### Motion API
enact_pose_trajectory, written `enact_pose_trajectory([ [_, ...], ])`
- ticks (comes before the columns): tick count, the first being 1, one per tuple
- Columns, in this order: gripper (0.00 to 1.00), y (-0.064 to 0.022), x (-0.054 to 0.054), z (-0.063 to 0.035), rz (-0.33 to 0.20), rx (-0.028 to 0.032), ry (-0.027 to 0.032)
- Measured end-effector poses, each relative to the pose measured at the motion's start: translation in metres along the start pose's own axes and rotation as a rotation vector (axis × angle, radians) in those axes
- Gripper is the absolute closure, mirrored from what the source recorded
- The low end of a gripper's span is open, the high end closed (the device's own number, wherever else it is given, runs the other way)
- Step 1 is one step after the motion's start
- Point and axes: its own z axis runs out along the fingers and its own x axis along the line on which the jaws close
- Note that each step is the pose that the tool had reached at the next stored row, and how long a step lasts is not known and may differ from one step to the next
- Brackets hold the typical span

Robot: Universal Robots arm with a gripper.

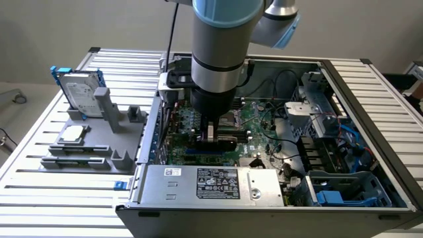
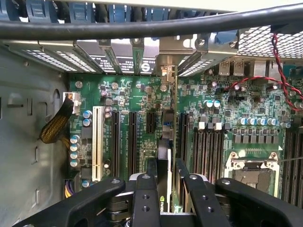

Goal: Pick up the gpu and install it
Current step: 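Insert the gpu into the slot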

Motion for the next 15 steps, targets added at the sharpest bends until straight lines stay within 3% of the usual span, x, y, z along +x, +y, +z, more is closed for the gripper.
enact_pose_trajectory([
  [8,0.74,0.0000,0.0000,0.0002,-0.004,-0.0147,-0.0005],
  [15,0.74,-0.0007,0.0000,0.0002,-0.023,-0.0201,0.0003],
])
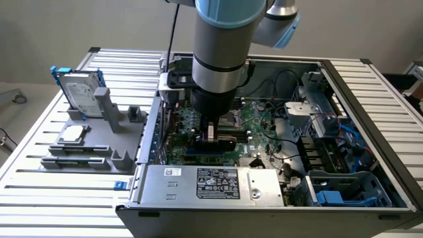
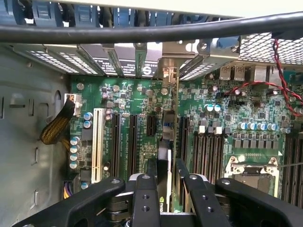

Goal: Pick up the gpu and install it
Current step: 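Insert the gpu into the slot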

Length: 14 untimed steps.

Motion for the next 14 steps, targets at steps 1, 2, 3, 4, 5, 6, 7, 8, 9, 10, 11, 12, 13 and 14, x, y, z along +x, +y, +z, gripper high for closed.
enact_pose_trajectory([
  [1,0.74,0.0000,0.0000,0.0000,-0.003,-0.0005,0.0003],
  [2,0.74,-0.0001,0.0000,0.0000,-0.006,-0.0010,0.0005],
  [3,0.74,-0.0002,0.0000,-0.0001,-0.008,-0.0014,0.0007],
  [4,0.74,-0.0003,0.0000,-0.0001,-0.011,-0.0018,0.0008],
  [5,0.74,-0.0006,0.0001,-0.0001,-0.012,-0.0021,0.0009],
  [6,0.74,-0.0009,0.0001,-0.0001,-0.013,-0.0023,0.0010],
  [7,0.74,-0.0011,0.0001,-0.0002,-0.014,-0.0024,0.0011],
  [8,0.74,-0.0013,0.0001,-0.0002,-0.014,-0.0023,0.0012],
  [9,0.74,-0.0013,0.0001,-0.0002,-0.014,-0.0022,0.0011],
  [10,0.74,-0.0014,0.0002,-0.0002,-0.014,-0.0023,0.0012],
  [11,0.74,-0.0014,0.0002,-0.0002,-0.014,-0.0022,0.0011],
  [12,0.74,-0.0015,0.0002,-0.0002,-0.014,-0.0022,0.0011],
  [13,0.74,-0.0014,0.0004,-0.0002,-0.014,-0.0022,0.0011],
  [14,0.74,-0.0014,0.0007,-0.0002,-0.014,-0.0022,0.0010],
])
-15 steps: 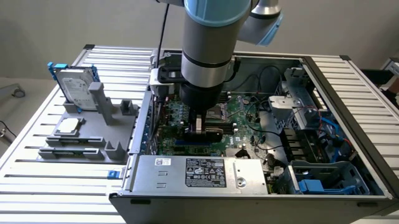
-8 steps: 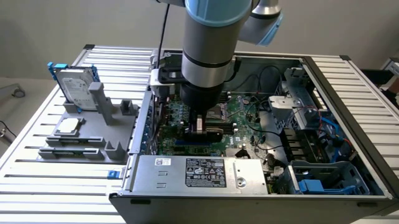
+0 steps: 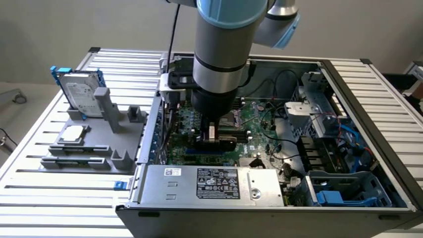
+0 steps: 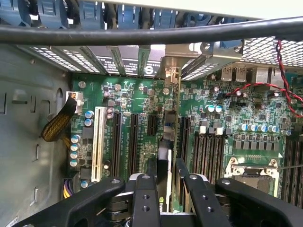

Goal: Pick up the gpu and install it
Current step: 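Insert the gpu into the slot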

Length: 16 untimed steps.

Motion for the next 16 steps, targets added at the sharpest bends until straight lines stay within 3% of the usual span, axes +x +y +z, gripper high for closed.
enact_pose_trajectory([
  [16,0.74,-0.0005,0.0016,-0.0003,-0.001,-0.0001,0.0002],
])
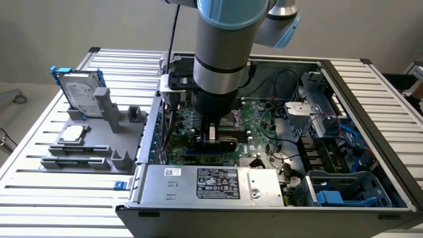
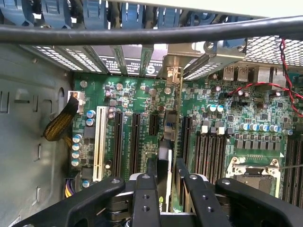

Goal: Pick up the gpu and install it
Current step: 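Insert the gpu into the slot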

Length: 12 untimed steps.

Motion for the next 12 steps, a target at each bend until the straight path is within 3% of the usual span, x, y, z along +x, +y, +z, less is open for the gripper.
enact_pose_trajectory([
  [12,0.74,0.0000,-0.0003,-0.0036,-0.007,-0.0029,0.0008],
])
